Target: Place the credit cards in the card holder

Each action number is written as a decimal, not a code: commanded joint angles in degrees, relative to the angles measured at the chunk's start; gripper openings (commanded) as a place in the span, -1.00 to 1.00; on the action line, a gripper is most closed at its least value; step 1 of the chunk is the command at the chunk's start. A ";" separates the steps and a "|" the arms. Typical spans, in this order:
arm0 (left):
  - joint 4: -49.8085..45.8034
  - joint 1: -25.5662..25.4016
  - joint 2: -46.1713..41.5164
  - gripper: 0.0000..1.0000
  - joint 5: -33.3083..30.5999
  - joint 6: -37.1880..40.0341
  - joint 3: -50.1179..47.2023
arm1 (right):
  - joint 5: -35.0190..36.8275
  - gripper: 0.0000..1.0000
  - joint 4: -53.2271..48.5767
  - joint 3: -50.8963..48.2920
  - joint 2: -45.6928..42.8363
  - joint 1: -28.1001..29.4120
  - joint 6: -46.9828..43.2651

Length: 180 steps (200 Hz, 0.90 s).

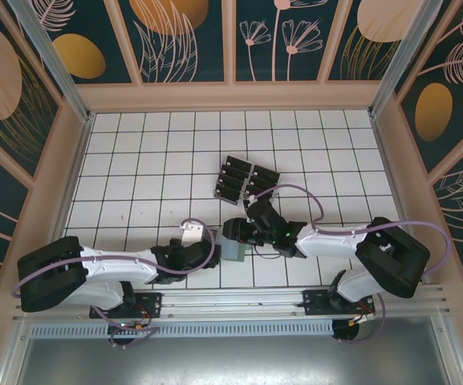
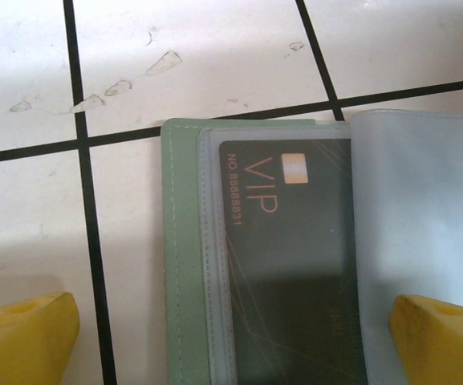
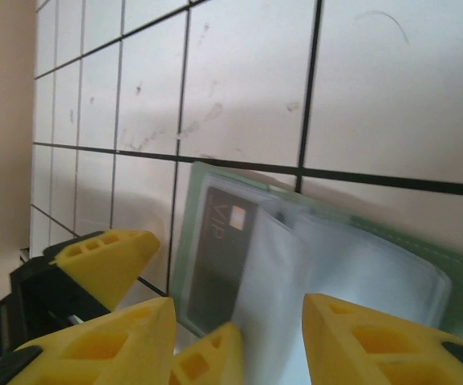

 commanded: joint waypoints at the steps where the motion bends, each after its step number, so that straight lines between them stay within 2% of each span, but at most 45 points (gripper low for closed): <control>1: -1.25 -0.20 -0.53 0.98 -1.36 -0.96 -0.90 | 1.35 -0.09 0.37 -0.66 0.55 0.57 1.49; 105: -1.63 -0.19 -3.28 0.98 -1.86 -1.69 -1.75 | -0.38 -0.09 1.31 5.72 8.34 2.24 0.48; 133: -3.84 -0.15 -8.59 0.98 -3.14 -3.43 -2.89 | -0.36 -0.09 -0.13 7.56 8.55 2.96 0.15; 180: -11.02 -0.20 -22.61 0.97 -7.85 -10.43 -5.07 | -0.50 -0.09 -1.85 12.34 10.74 4.46 -0.49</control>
